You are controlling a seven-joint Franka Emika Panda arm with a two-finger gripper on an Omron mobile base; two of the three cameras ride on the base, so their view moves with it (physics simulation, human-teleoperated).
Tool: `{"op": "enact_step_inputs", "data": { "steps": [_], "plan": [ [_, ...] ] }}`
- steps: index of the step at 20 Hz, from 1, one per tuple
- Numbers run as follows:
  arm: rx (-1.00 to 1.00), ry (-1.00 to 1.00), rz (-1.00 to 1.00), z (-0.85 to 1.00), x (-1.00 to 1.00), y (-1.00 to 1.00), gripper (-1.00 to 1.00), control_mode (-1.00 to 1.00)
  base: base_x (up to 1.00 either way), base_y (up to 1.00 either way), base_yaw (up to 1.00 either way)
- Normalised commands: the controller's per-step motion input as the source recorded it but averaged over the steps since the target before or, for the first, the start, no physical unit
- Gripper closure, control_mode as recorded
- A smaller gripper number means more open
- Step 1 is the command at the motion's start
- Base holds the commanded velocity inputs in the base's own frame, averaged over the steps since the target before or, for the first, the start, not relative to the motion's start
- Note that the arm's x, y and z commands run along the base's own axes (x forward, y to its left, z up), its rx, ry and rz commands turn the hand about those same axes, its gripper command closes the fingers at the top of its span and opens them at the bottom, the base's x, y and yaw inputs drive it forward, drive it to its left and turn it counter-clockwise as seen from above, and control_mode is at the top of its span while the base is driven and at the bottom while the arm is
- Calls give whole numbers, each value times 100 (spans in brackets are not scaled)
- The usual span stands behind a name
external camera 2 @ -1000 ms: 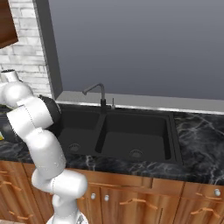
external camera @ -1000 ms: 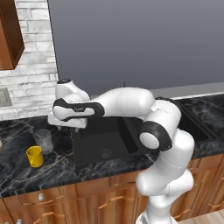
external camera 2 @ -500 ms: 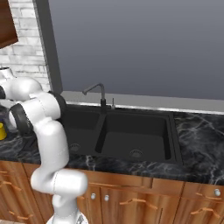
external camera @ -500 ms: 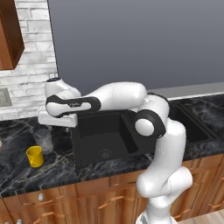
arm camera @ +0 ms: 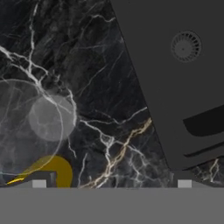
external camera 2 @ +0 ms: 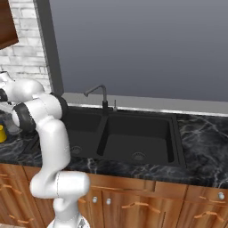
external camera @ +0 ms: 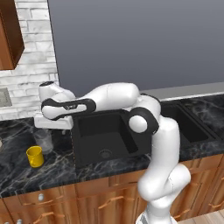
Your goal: Place the glass cup in the left basin and the mug in the right basin of the sink.
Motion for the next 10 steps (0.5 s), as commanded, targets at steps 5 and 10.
{"op": "enact_step_inputs", "data": {
  "steps": [5,10],
  "plan": [
    [0,0,1,-25,15,0,-100,-100,0,0,0],
    [0,0,2,-22,12,7,-100,-100,0,0,0]
  ]
}}
